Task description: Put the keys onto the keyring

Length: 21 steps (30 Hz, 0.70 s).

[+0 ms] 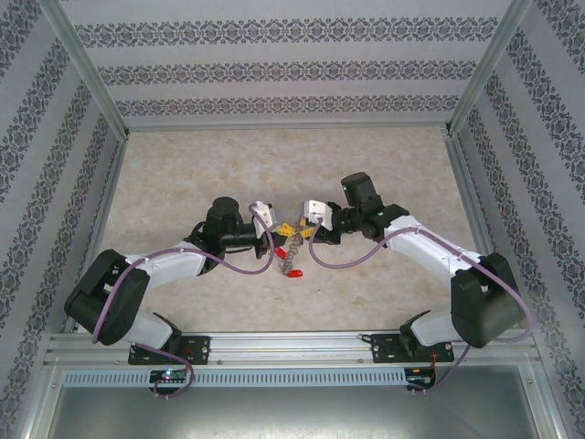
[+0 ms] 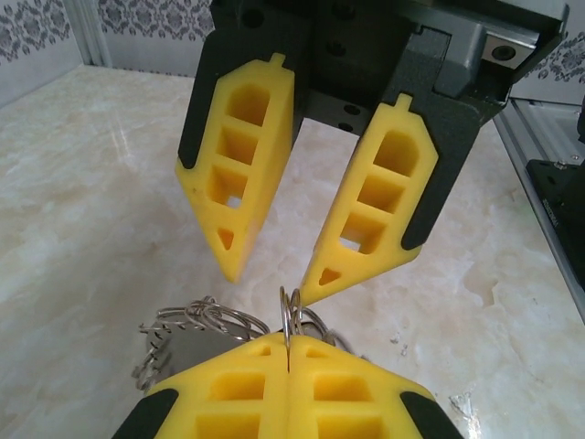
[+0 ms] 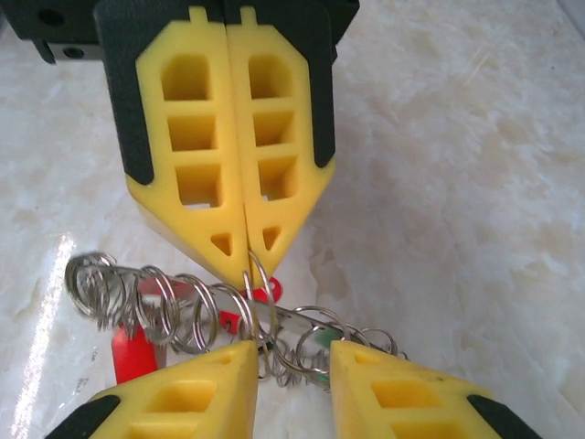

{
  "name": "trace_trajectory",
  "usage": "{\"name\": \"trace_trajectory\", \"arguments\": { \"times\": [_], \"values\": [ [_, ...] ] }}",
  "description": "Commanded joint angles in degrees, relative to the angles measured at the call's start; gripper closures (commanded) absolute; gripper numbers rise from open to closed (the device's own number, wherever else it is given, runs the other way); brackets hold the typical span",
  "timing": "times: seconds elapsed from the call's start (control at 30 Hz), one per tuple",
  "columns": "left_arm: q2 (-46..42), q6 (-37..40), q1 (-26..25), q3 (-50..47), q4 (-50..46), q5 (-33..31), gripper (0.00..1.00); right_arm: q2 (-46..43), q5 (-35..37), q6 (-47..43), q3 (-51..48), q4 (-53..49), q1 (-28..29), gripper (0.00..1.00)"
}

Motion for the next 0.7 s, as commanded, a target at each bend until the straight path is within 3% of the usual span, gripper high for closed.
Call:
{"name": "trace_trajectory", "arguments": {
  "times": [0.0,0.13,0.2,0.3,0.37,0.67],
  "values": [
    [-1.92,1.00,0.14,1.96,1.28,1.82,1.00,0.86,1.12,-2.01,1.19,1.46,0.89,0.73],
    [-2.07,1.13,0.17,2.08,1.18,1.80,1.00,0.31,1.16,-2.04,1.10,1.60,0.65,0.73],
    [-2.03,1.13,0.14,2.08,1.13,1.76,1.00,-0.11,0.16,-2.15,1.09,1.00,0.29,0.78],
    [-2.02,1.32,0.17,2.27,0.56,1.88,1.00,-0.39,-1.49,-1.41,1.55,1.10,0.71,0.72],
    [-2.03,1.23,0.15,2.21,0.79,1.88,1.00,-0.24,-3.32,-1.43,2.17,0.39,1.05,0.76],
    [-1.97,1.93,0.46,2.87,-0.29,2.24,1.00,0.58,-9.07,1.11,2.85,1.28,0.46,0.76]
  ]
}}
